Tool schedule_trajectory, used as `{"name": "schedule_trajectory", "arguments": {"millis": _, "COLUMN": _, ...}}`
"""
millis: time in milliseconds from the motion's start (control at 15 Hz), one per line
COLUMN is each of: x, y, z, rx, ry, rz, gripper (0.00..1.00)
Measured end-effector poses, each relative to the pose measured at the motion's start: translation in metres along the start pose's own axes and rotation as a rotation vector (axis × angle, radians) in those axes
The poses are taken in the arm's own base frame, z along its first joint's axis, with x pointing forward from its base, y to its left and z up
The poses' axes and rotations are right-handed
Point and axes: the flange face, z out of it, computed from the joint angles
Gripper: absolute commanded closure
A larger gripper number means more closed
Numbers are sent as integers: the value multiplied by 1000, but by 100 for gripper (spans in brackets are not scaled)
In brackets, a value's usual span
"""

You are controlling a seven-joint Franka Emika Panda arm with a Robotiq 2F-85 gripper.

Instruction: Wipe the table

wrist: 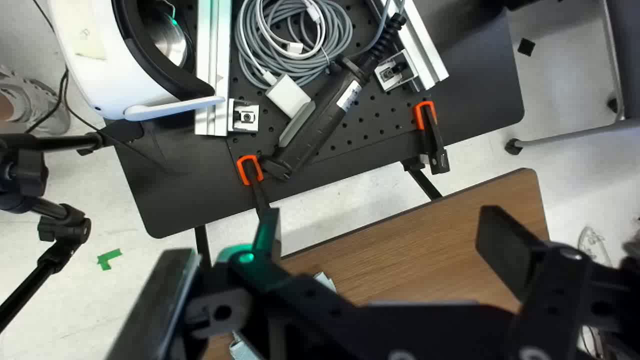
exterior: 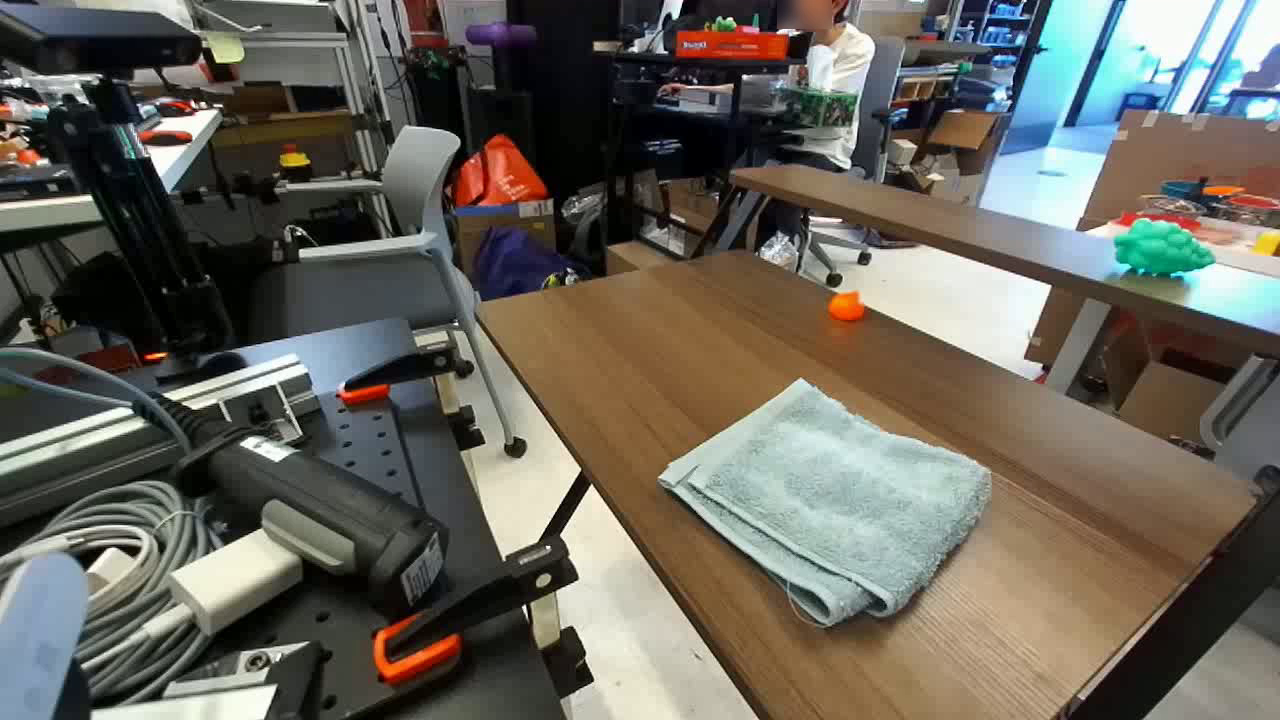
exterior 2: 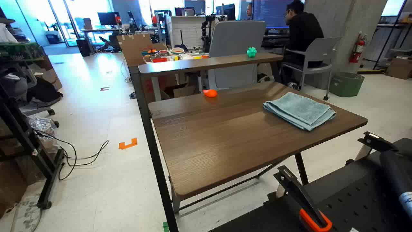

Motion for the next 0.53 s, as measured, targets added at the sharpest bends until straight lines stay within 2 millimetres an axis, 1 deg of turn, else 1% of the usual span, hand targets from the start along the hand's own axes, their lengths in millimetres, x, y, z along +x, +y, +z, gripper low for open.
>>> {"name": "schedule_trajectory", "arguments": {"millis": 400, "x": 0, "y": 0, "z": -2, "rx": 0, "ry": 3, "rz": 0, "gripper": 0}}
{"name": "schedule_trajectory", "arguments": {"millis": 533, "x": 8, "y": -1, "z": -3, "rx": 24, "ry": 34, "rz": 30, "gripper": 0}}
